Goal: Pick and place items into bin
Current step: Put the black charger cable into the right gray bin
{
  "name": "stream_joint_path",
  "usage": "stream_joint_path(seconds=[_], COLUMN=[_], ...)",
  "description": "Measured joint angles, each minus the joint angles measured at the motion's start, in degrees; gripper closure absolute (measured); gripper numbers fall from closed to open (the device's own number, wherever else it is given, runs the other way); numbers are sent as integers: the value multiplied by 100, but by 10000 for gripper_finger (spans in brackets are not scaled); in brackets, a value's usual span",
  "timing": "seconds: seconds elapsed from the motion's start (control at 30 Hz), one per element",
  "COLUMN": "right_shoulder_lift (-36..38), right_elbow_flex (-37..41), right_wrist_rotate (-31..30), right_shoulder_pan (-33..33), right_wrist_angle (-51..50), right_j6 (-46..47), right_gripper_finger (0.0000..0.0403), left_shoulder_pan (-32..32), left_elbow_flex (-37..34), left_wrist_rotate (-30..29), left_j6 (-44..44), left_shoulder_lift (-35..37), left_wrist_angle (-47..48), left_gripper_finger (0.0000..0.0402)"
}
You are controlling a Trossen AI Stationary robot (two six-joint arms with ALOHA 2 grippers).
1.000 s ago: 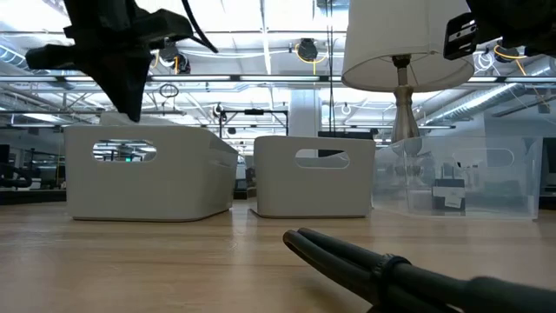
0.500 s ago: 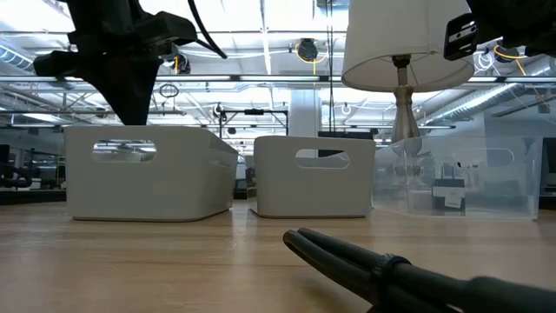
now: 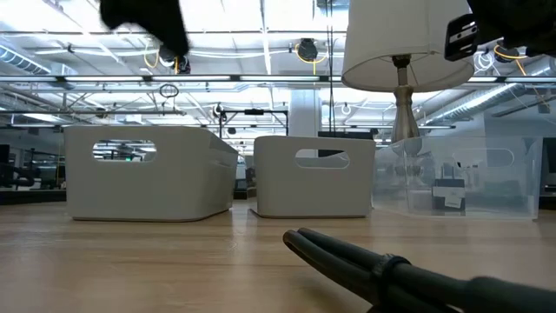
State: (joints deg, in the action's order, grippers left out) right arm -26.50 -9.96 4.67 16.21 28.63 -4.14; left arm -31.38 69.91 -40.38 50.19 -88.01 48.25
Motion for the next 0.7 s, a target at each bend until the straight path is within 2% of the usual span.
stream_joint_path(seconds=[0.1,0.2,0.27,0.37,0.5,0.6,0.7], right_shoulder_lift=[94,204,295,406,579,769,1034], right_elbow_flex=[0,0,0,0,246,629,797], right_wrist_rotate=[2,5,3,2,-11,-18,-1], right_shoulder_pan=[0,0,-2,-100,-417,-670,-857], right_wrist_angle=[-191,-391,-519,-690,-635,-475,-60], right_j6=[2,46,45,43,234,445,540], right_gripper_finger=[400,402,402,402,402,403,403], left_shoulder_pan=[-511,-650,-661,-605,-172,10,-89], left_elbow_flex=[-169,-444,-581,-951,-1961,-2838,-3658], left_wrist_rotate=[-556,-387,-126,22,180,636,702], left_j6=[-1767,-3181,-3788,-4374,-4406,-4473,-5005], left_shoulder_lift=[0,0,-1,0,287,735,1188], left_wrist_angle=[-1375,-2789,-3422,-4138,-4956,-6411,-7634], left_gripper_finger=[346,390,393,397,397,398,399])
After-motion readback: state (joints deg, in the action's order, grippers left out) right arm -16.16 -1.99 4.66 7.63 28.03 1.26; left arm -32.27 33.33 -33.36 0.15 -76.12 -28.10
